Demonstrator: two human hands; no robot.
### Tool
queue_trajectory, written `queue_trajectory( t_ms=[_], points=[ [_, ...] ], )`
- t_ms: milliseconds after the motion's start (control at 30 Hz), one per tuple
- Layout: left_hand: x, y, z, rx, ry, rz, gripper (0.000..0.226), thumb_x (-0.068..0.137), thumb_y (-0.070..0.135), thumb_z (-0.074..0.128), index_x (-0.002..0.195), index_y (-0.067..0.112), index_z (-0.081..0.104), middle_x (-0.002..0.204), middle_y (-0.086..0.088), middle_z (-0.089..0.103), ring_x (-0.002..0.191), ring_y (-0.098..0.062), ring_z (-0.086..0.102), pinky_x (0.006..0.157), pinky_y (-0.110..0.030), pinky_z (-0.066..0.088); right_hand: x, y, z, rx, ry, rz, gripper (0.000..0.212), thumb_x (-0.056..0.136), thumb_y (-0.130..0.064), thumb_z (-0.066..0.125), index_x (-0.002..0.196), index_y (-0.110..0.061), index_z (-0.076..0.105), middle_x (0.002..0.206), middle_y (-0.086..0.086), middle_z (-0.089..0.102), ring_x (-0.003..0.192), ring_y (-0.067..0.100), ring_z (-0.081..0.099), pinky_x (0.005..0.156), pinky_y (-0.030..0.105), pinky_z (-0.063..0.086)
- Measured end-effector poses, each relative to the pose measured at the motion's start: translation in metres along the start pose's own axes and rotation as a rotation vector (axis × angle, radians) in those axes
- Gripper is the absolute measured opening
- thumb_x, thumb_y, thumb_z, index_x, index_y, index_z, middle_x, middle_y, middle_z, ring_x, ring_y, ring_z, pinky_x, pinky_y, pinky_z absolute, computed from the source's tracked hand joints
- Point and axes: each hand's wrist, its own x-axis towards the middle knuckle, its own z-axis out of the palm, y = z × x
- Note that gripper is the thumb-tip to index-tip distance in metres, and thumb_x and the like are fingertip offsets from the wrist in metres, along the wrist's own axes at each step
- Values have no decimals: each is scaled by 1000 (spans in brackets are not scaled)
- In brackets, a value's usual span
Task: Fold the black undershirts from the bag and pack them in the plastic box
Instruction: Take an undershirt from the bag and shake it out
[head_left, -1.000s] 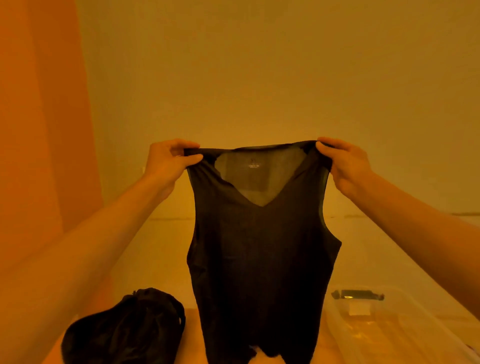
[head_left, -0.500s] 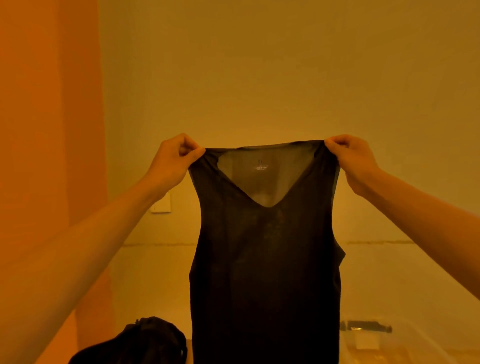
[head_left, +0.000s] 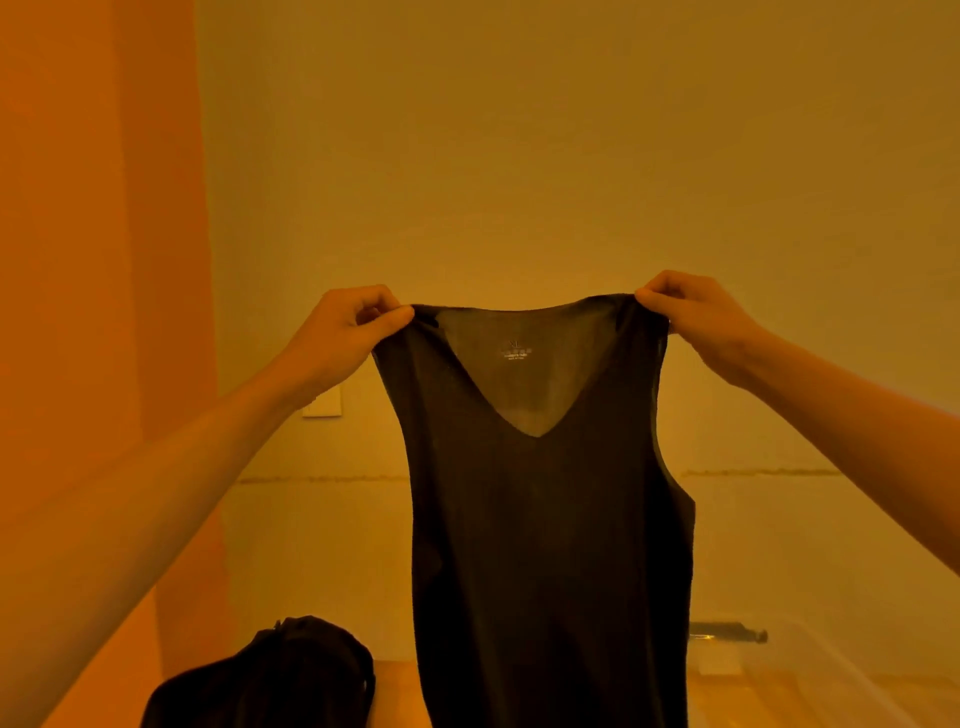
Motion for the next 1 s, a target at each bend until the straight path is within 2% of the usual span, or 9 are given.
queue_trajectory(
  t_ms=[67, 200, 333, 433, 500, 633, 800, 900, 1000],
  points=[
    [-3, 3, 6, -130, 65, -48, 24, 102, 28, 59, 93, 7, 69, 82, 1, 65, 80, -6, 60, 74, -25, 46, -4, -3, 2, 108, -20, 8, 20, 103, -25, 57, 85, -16, 62, 88, 5, 63, 84, 17, 57, 82, 34, 45],
    [-9, 6, 5, -118, 102, 16, 11, 97, 22, 67, 89, 20, 74, 78, 10, 73, 77, -3, 67, 67, -15, 52, -10, -2, 3, 106, -15, 14, 19, 103, -26, 57, 88, -17, 65, 88, 6, 65, 87, 20, 59, 84, 37, 44],
    [-14, 3, -12, 83, -78, 116, 14, 87, 19, 76, 100, 19, 79, 88, 5, 75, 86, -9, 70, 71, -18, 55, -16, -4, -4, -7, -49, -56, 20, 100, -30, 61, 100, -16, 75, 97, 3, 72, 91, 13, 64, 83, 31, 48],
    [-17, 4, -18, 137, -163, 154, 14, 86, 16, 76, 99, 17, 79, 87, 7, 74, 87, -11, 70, 76, -22, 57, -17, -7, -3, -64, -91, -62, 20, 101, -29, 61, 95, -16, 76, 93, 6, 71, 86, 13, 62, 79, 31, 47],
    [-18, 8, -15, 136, -123, 168, 6, 90, 15, 73, 93, 20, 76, 87, 9, 70, 88, -11, 68, 77, -23, 55, -17, -7, 0, -55, -91, -34, 23, 102, -30, 57, 90, -16, 72, 89, 6, 67, 86, 16, 60, 82, 35, 48],
    [-20, 16, 1, -175, 10, -98, 14, 99, 20, 64, 86, 17, 66, 82, 1, 69, 78, -11, 65, 67, -26, 51, -20, -6, 9, 30, -99, -8, 28, 105, -27, 52, 84, -17, 68, 84, 1, 62, 86, 18, 57, 82, 36, 46],
    [-25, 19, 10, -127, 131, -80, 18, 98, 29, 66, 84, 17, 63, 81, 5, 70, 70, -3, 65, 58, -17, 50, -31, -13, 6, 46, -190, -83, 22, 100, -23, 60, 114, -15, 76, 110, -2, 75, 106, 10, 68, 88, 24, 53],
    [-27, 18, 2, 15, 80, 5, 5, 96, 27, 68, 95, 23, 72, 91, 6, 72, 84, -2, 67, 69, -17, 54, -35, -14, -1, 42, -270, -46, 21, 96, -22, 65, 104, -8, 77, 104, 7, 75, 101, 18, 68, 92, 32, 52],
    [-29, 18, -2, 24, 12, -35, 11, 99, 26, 64, 93, 23, 73, 91, 3, 72, 83, -1, 67, 69, -15, 53, -36, -14, -3, 48, -275, -19, 19, 99, -22, 61, 93, -10, 73, 91, 5, 70, 90, 15, 65, 85, 32, 50]
  ],
)
